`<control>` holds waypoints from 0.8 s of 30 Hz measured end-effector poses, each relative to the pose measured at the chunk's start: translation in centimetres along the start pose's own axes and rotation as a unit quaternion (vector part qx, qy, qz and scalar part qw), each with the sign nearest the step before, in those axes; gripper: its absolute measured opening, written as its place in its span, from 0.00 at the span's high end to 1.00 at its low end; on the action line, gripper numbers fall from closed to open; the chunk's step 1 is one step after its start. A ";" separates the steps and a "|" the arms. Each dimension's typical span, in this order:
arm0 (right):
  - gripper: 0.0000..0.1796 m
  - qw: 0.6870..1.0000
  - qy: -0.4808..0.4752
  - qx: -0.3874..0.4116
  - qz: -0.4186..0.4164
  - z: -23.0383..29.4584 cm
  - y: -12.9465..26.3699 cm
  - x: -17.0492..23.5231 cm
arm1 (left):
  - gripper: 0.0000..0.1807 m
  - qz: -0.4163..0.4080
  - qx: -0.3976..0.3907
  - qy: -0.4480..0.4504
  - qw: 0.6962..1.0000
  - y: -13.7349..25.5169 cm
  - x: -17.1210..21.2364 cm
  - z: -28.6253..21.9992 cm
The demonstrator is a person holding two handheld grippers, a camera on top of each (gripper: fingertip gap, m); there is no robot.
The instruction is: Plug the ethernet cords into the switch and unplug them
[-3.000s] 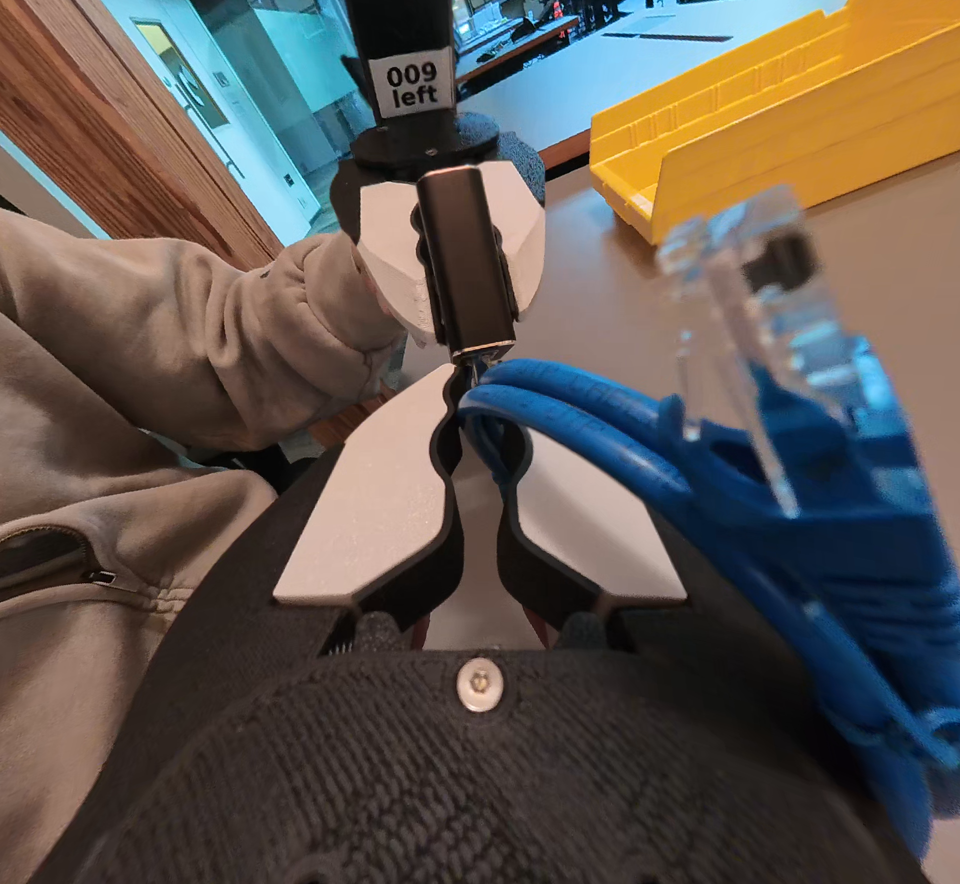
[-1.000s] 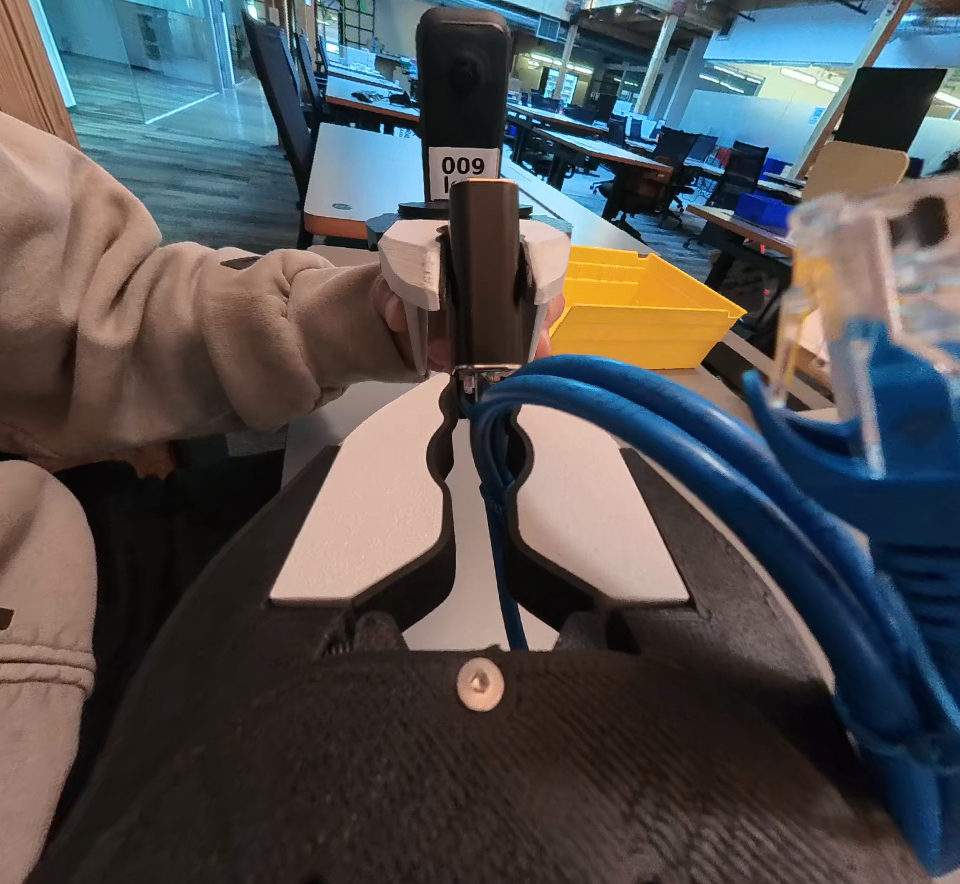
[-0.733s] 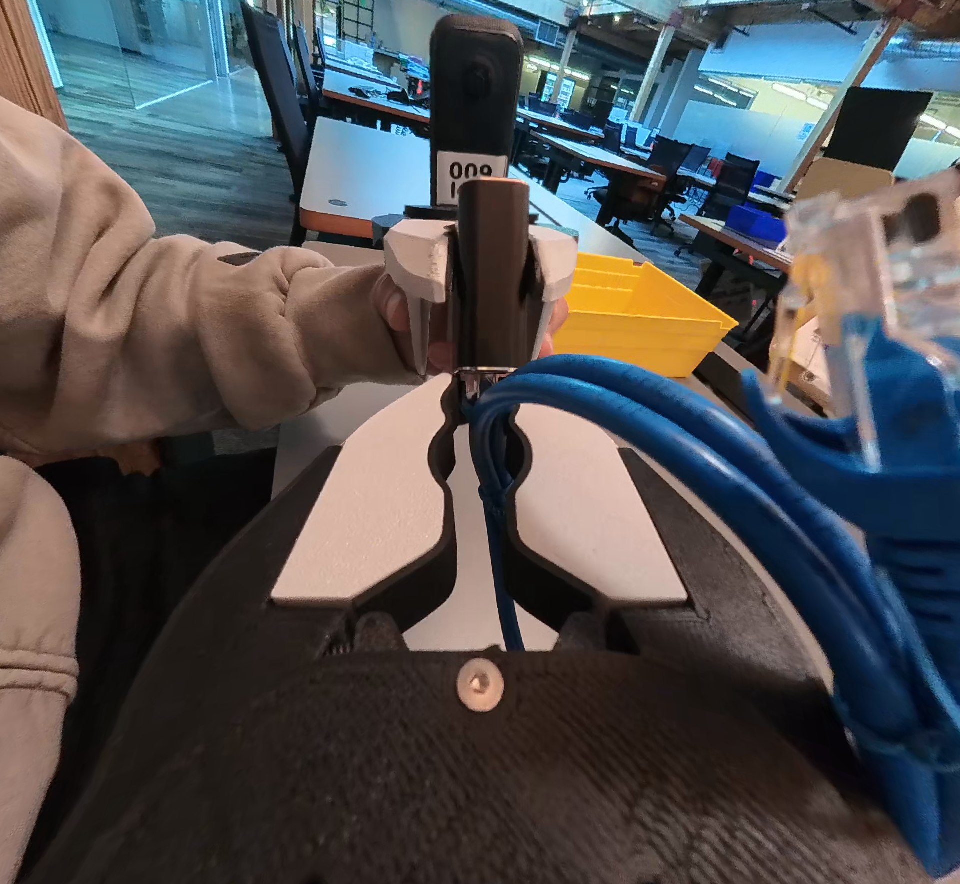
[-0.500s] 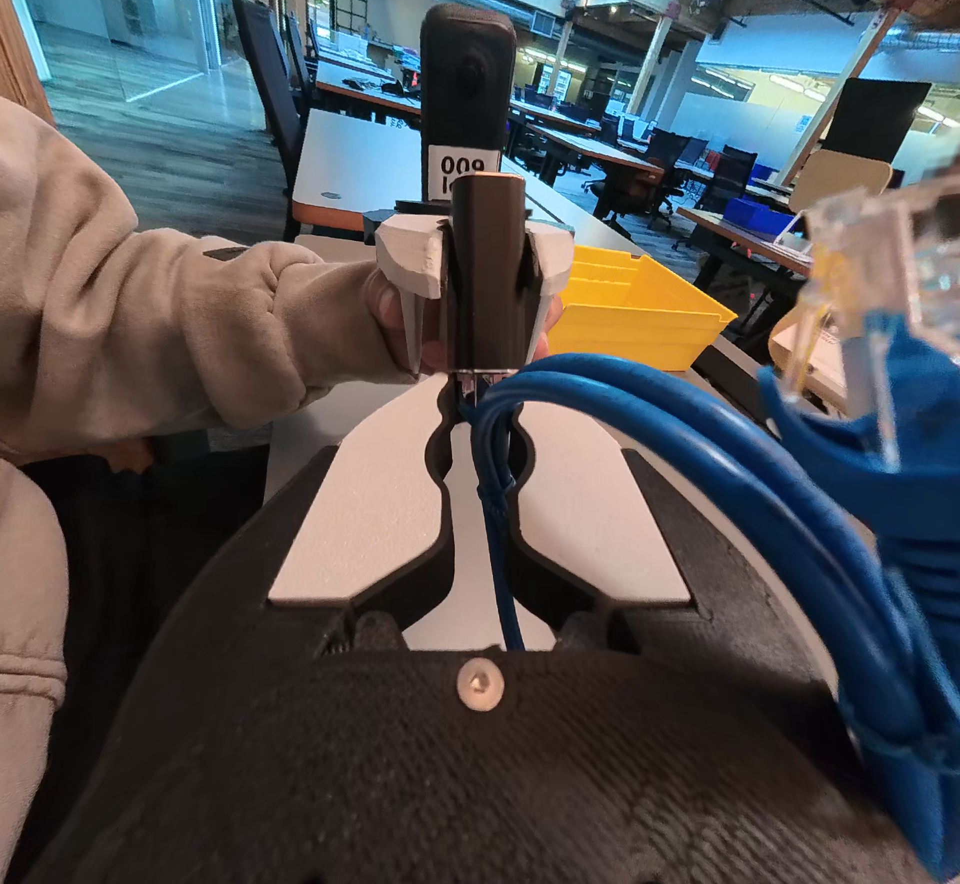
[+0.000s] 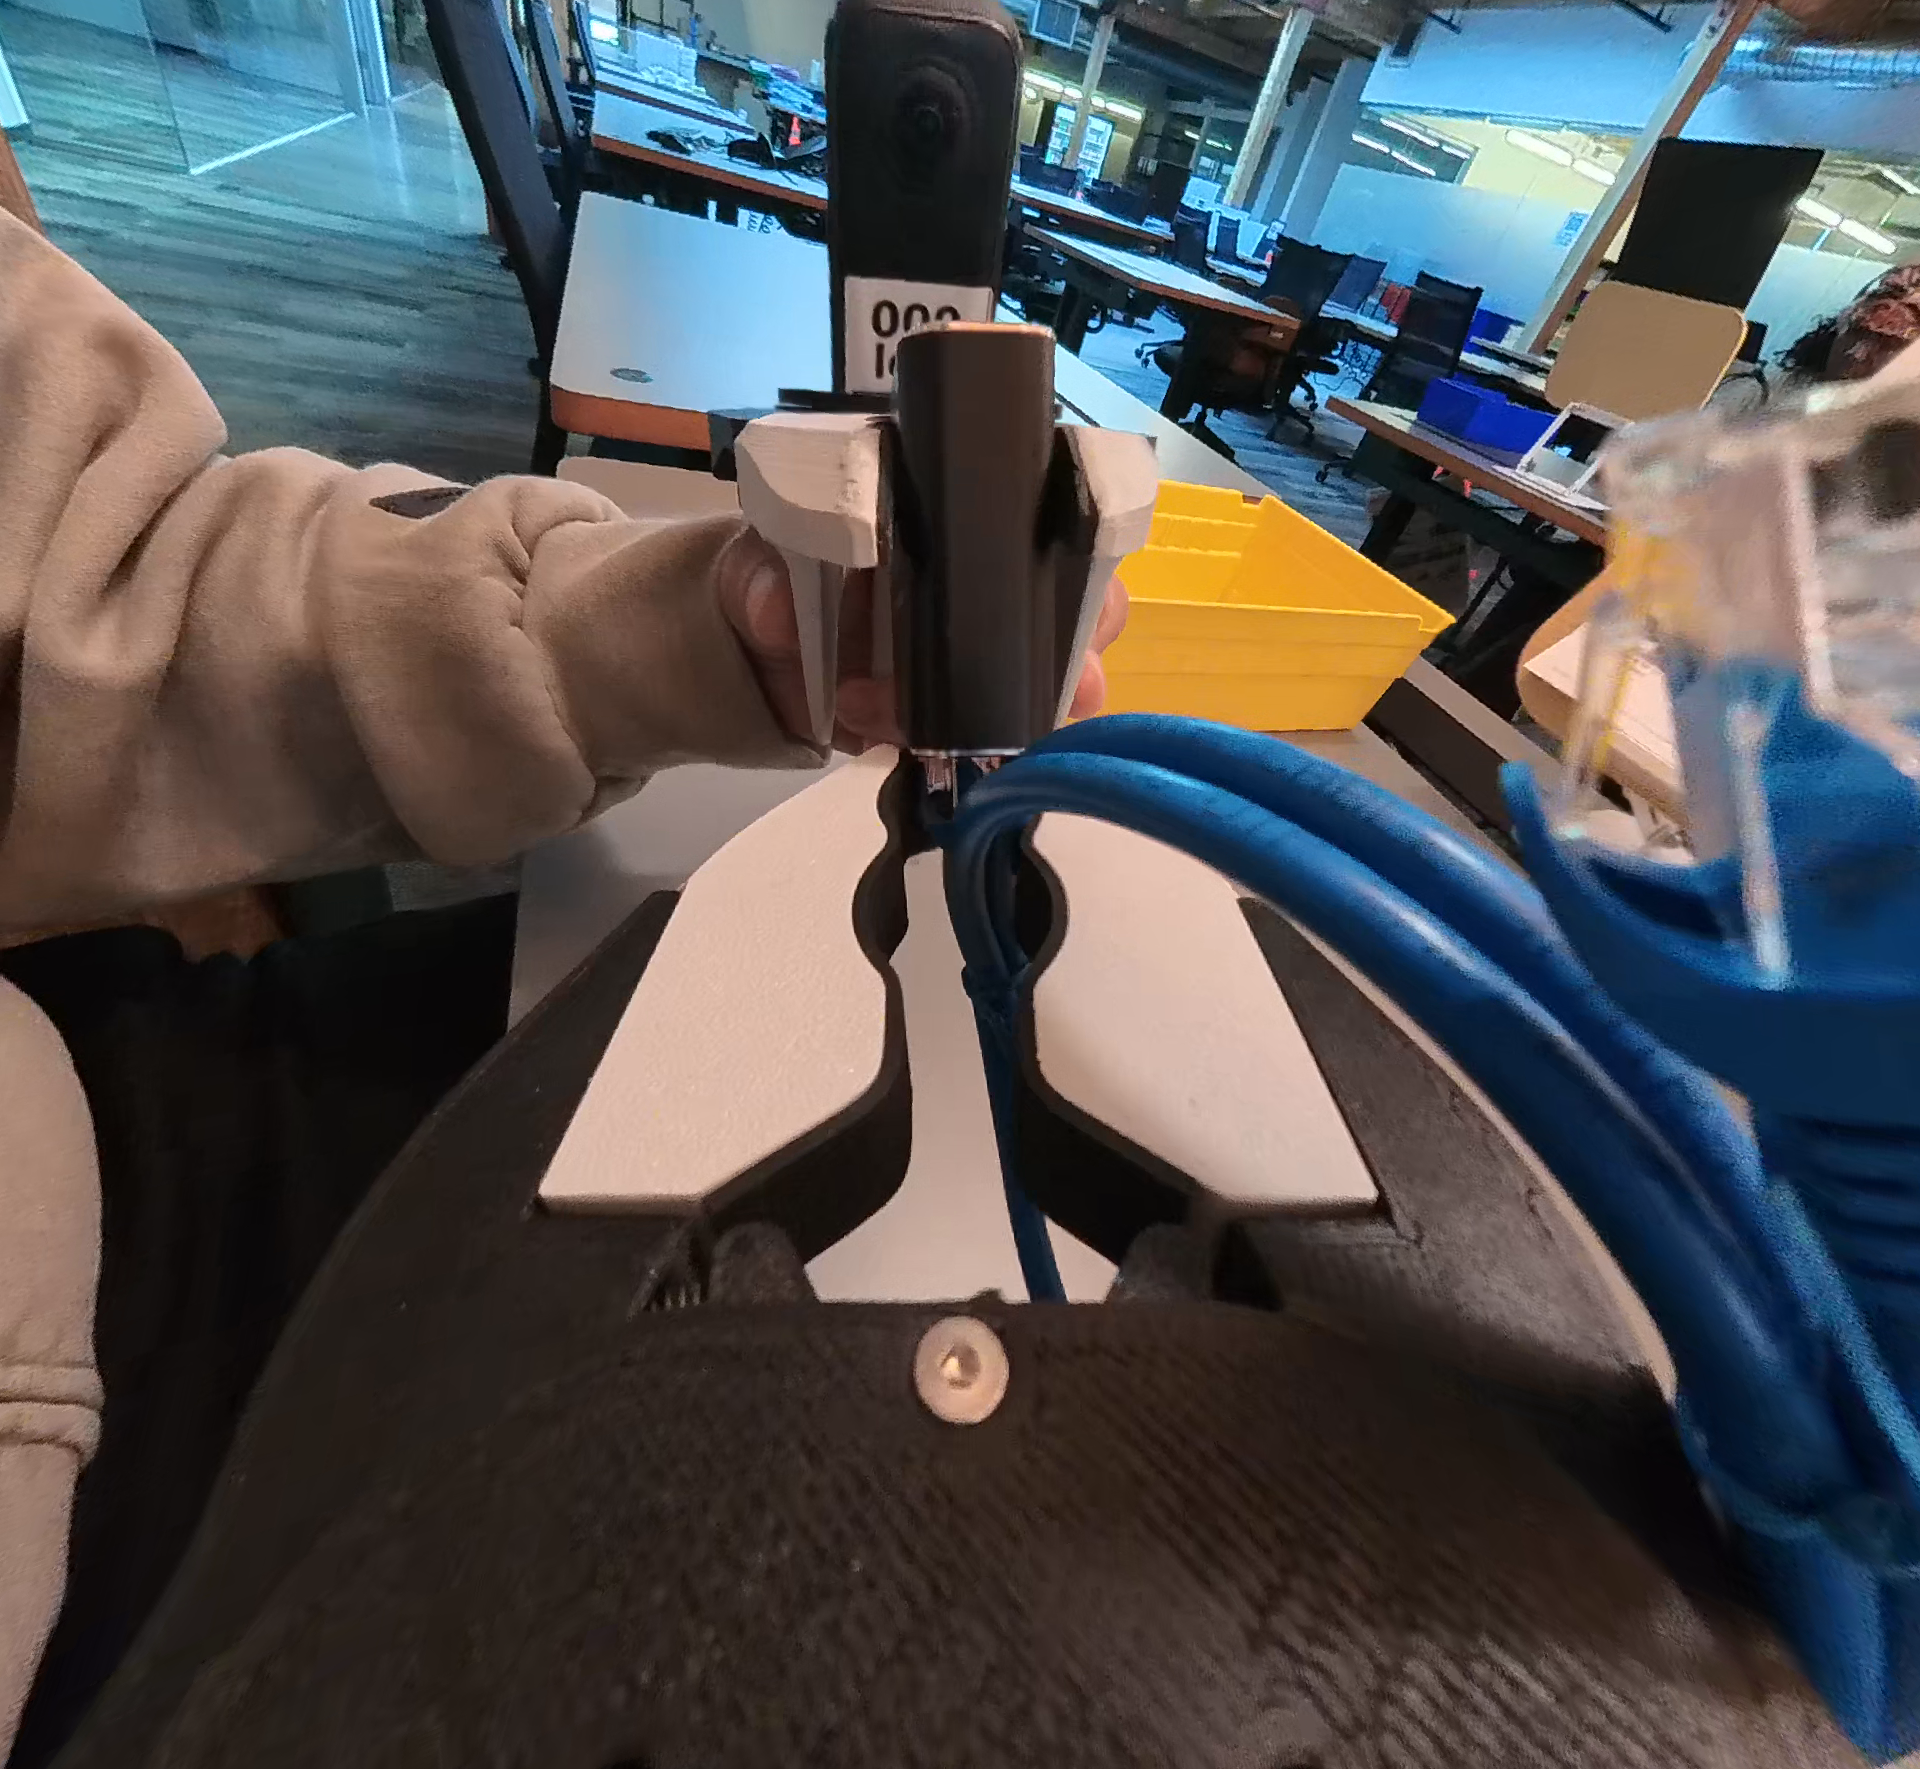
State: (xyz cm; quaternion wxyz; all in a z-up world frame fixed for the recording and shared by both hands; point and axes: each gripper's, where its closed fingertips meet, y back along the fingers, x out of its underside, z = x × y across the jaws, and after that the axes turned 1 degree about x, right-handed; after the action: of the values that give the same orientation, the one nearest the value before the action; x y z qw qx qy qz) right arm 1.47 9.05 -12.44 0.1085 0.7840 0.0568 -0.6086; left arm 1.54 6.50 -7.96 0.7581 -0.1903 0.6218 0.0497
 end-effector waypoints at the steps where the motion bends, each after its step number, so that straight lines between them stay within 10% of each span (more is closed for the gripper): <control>1: 0.91 1.000 0.000 -0.002 0.000 0.1 0.0 0.0 | 0.86 -0.003 0.002 0.000 1.000 0.0 0.0 -0.1; 24: 0.91 0.996 -0.076 -0.055 0.006 0.3 0.0 1.3 | 0.85 0.072 0.001 -0.030 0.997 -0.1 1.6 -0.1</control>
State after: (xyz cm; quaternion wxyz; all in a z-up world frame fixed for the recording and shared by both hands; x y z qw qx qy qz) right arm 1.51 8.88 -13.78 0.1591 0.7289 0.0773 -0.6614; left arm 1.85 6.16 -9.45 0.7713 -0.1428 0.6106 0.1092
